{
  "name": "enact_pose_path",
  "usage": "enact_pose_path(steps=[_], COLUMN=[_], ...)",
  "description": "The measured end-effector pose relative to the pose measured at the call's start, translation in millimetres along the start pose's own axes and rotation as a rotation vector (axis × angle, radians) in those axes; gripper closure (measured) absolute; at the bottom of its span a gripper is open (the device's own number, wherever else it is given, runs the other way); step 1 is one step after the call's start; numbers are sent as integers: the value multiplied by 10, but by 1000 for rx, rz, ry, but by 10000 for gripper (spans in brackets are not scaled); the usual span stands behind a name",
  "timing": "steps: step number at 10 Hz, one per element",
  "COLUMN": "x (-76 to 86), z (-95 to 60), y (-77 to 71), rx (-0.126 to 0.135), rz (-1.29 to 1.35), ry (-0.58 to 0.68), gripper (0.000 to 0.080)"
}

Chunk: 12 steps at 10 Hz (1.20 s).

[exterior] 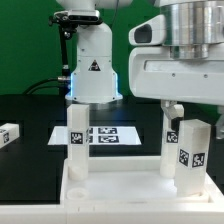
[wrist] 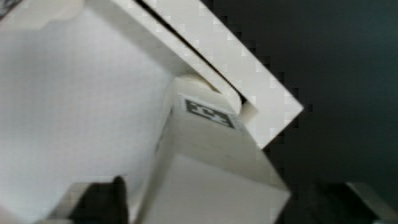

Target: Assemble desk

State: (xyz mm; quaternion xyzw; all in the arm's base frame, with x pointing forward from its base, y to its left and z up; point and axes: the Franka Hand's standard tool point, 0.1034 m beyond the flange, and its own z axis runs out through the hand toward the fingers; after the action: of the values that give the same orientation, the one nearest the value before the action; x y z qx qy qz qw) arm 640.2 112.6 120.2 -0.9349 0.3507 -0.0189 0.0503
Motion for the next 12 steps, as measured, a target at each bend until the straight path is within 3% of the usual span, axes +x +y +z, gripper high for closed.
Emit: enact_pose_path(steps=[1,2,6,8,9,10,11,12], x=[5,5,-31,28,20,16,22,17], z=[2,2,7,65,63,67,70,72], y=[9,9,-26,91,79,79,85,82], rx=[-2,-1,-44,-52,-50,-50,-50,-47], rz=[-91,-156,-778,-949,-933,-917,-914,-856], ry=[0,0,54,55,56,56,55,55], gripper=[181,158,150,150,199,199,379,379])
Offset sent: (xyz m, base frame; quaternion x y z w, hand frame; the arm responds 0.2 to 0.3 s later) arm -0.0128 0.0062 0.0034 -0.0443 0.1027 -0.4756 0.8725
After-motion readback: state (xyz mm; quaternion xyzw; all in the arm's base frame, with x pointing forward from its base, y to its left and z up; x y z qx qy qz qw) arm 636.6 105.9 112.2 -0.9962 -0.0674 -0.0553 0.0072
